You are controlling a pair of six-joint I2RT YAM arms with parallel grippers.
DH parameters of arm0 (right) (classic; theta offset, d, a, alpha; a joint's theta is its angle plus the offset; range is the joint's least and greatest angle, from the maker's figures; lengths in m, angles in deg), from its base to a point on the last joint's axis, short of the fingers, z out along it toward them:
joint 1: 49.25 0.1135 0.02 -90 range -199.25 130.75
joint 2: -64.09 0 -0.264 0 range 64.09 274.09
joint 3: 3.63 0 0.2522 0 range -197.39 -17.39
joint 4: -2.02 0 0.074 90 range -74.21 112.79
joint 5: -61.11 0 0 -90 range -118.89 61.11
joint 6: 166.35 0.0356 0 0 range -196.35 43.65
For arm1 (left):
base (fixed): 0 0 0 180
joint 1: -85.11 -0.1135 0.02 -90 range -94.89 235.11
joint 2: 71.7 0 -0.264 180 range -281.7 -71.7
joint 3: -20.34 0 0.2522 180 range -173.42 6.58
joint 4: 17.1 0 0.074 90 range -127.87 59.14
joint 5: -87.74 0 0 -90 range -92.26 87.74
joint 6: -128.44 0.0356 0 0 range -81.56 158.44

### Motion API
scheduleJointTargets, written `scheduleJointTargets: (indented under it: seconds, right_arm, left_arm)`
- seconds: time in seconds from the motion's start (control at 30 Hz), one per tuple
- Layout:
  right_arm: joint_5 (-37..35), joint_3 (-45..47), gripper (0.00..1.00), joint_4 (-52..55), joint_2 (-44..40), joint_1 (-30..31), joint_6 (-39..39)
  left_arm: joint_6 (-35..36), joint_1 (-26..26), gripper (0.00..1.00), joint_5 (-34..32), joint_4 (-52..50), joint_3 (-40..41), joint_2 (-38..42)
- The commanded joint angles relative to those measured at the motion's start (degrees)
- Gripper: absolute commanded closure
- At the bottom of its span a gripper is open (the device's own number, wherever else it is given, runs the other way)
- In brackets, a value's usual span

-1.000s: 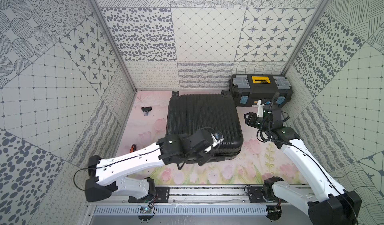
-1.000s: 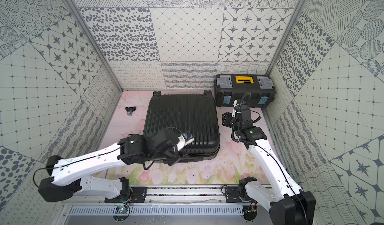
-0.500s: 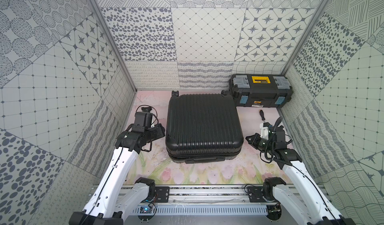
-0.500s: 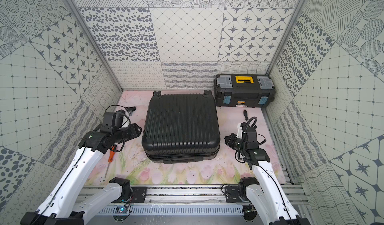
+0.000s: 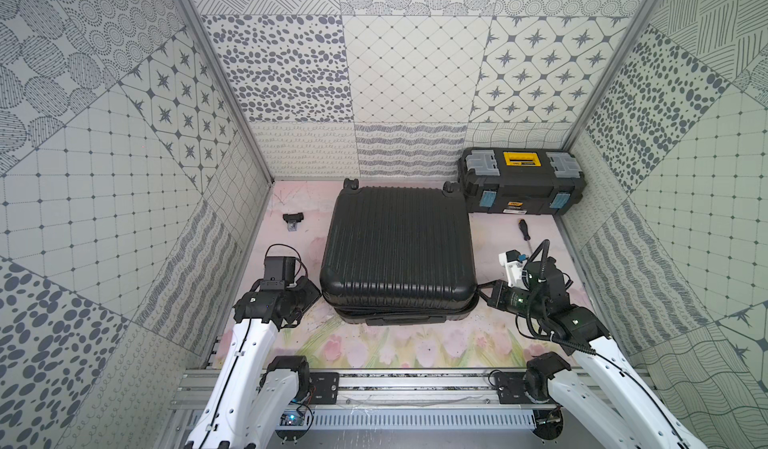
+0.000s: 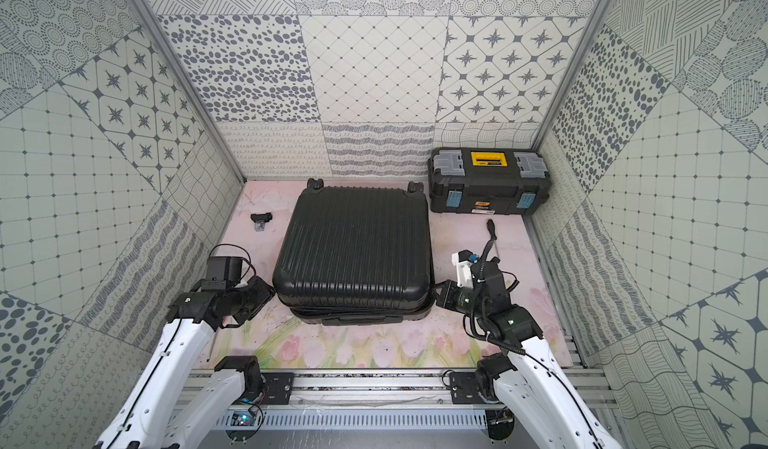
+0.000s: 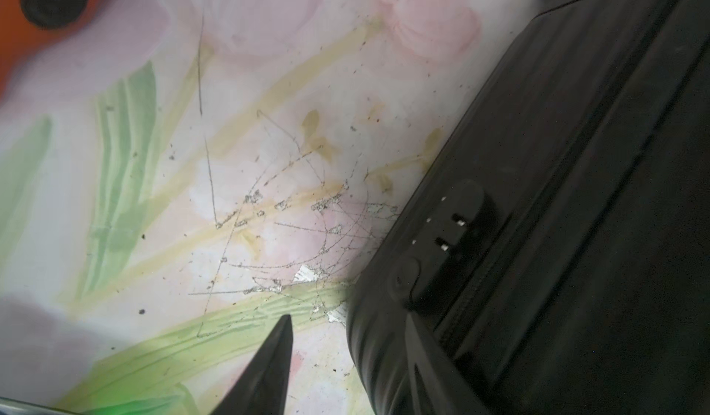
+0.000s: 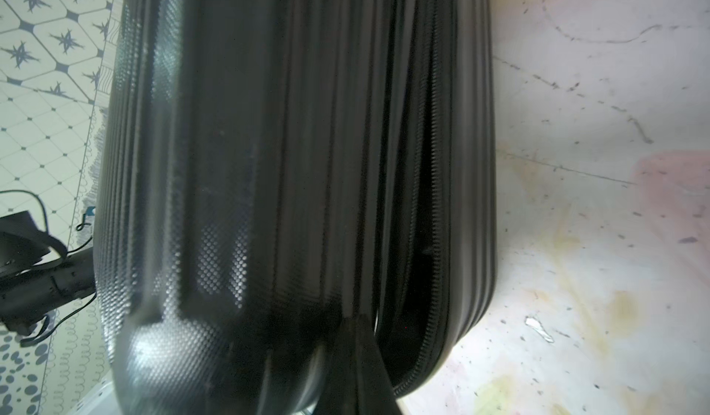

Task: Open the suitcase zippers
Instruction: Open the suitcase at the center of the board.

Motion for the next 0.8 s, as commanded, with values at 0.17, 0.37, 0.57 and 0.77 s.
scheduleJointTargets:
  seconds: [0.17,0.37,0.57,0.77]
  right_arm:
    - [1.0,-2.3,1.00,-4.7,1.9,1.7,0.5]
    - [1.5,-1.1,1.00,-4.7,1.7,1.7,-0.1]
    - [1.9,-0.4,1.00,-5.3,1.7,1.7,0.1]
    - [2.6,-0.9,1.00,-5.8,3.4,1.8,-0.4]
  left_arm:
    - [-15.3,-0.6,0.72,12.9,15.6,11.3,6.3]
    - [-17.0,-0.6,0.69,13.0,25.3,12.6,8.0]
    - [-23.2,-0.3,0.80,18.8,41.5,15.4,7.7]
    - [-21.8,0.3,0.98,19.9,43.0,12.5,7.2]
